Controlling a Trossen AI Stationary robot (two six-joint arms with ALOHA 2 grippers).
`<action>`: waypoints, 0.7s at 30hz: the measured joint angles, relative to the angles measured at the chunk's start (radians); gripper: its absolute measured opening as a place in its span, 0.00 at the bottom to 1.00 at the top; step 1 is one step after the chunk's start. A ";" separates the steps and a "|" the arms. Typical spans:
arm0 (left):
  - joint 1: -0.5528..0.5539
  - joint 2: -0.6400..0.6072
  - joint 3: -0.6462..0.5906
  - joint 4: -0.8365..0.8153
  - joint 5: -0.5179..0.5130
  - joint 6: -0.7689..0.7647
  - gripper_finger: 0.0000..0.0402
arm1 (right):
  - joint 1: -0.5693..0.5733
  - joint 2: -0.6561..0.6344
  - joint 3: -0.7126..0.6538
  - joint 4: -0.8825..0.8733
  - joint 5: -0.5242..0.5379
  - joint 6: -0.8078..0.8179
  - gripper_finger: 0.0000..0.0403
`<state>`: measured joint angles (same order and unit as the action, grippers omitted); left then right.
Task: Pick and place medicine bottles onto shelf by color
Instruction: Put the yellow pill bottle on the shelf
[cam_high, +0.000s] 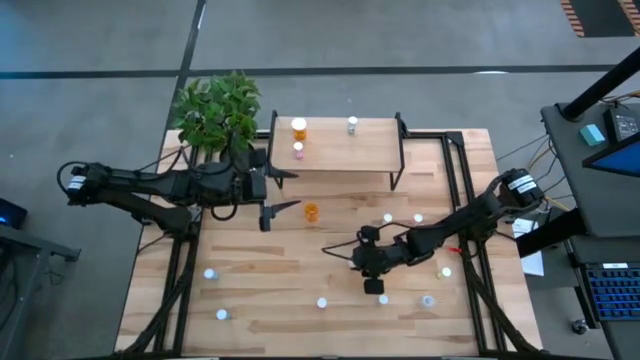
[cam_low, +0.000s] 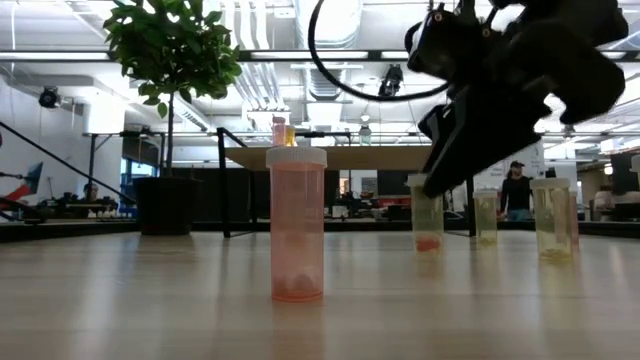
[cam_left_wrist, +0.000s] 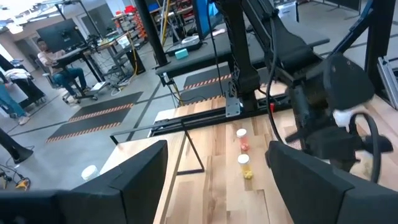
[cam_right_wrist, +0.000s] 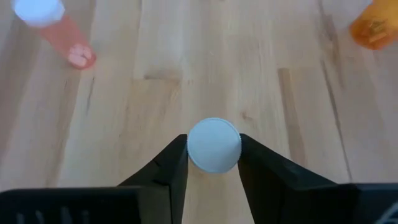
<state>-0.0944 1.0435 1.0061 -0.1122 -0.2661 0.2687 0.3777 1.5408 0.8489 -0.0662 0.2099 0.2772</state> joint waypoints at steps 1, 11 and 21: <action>0.000 0.000 0.000 -0.008 0.000 0.000 0.65 | -0.005 -0.014 0.011 -0.019 0.000 0.008 0.30; -0.006 -0.013 -0.033 -0.011 0.000 0.008 0.65 | -0.145 -0.181 0.336 -0.421 0.045 0.018 0.29; -0.006 -0.102 -0.101 -0.004 0.000 0.002 0.65 | -0.510 -0.244 0.580 -0.677 0.108 -0.017 0.29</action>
<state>-0.1005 0.9415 0.9056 -0.1163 -0.2657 0.2710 -0.1324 1.2964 1.4285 -0.7430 0.3183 0.2600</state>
